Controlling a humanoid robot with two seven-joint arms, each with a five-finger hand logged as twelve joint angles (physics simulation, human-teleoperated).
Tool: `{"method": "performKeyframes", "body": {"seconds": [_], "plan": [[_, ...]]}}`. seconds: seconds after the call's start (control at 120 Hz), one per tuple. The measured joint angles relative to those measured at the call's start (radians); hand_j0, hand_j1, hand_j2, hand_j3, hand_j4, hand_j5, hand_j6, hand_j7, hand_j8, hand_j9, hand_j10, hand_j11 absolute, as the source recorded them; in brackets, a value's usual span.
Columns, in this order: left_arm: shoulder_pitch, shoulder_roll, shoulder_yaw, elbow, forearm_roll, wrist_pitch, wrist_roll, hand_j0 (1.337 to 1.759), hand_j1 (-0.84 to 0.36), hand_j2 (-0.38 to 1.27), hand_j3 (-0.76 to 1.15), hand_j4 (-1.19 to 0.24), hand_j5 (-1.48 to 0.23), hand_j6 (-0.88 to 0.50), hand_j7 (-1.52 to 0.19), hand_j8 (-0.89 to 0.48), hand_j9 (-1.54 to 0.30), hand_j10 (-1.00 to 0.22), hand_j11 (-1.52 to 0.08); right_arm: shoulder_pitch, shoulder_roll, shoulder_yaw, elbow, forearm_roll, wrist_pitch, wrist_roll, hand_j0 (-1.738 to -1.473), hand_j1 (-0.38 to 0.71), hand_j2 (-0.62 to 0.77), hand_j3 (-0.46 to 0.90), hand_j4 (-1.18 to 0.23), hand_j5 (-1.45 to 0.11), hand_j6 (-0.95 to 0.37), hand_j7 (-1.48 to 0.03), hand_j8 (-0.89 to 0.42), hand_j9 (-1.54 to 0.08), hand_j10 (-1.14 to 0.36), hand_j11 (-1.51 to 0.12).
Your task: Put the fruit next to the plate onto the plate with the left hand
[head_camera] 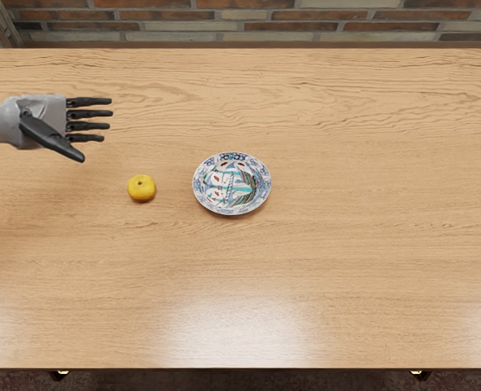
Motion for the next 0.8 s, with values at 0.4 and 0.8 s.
{"method": "performKeyframes", "body": {"seconds": [0.4, 0.8], "plan": [[-0.029, -0.063, 0.005, 0.001, 0.445, 0.077, 0.031, 1.658, 0.35, 0.00, 0.00, 0.00, 0.00, 0.00, 0.00, 0.00, 0.00, 0.00, 0.00, -0.018, 0.000, 0.001, -0.007, 0.000, 0.000, 0.000, -1.658, -0.33, 0.00, 0.00, -0.02, -0.02, -0.02, -0.02, -0.02, -0.02, -0.02, -0.02], [-0.110, -0.198, 0.280, -0.097, 0.611, 0.706, 0.015, 1.658, 0.35, 0.00, 0.00, 0.00, 0.00, 0.00, 0.00, 0.00, 0.00, 0.00, 0.00, -0.018, 0.000, 0.001, -0.007, 0.000, 0.000, 0.000, -1.658, -0.33, 0.00, 0.00, -0.02, -0.02, -0.02, -0.02, -0.02, -0.02, -0.02, -0.02]]}}
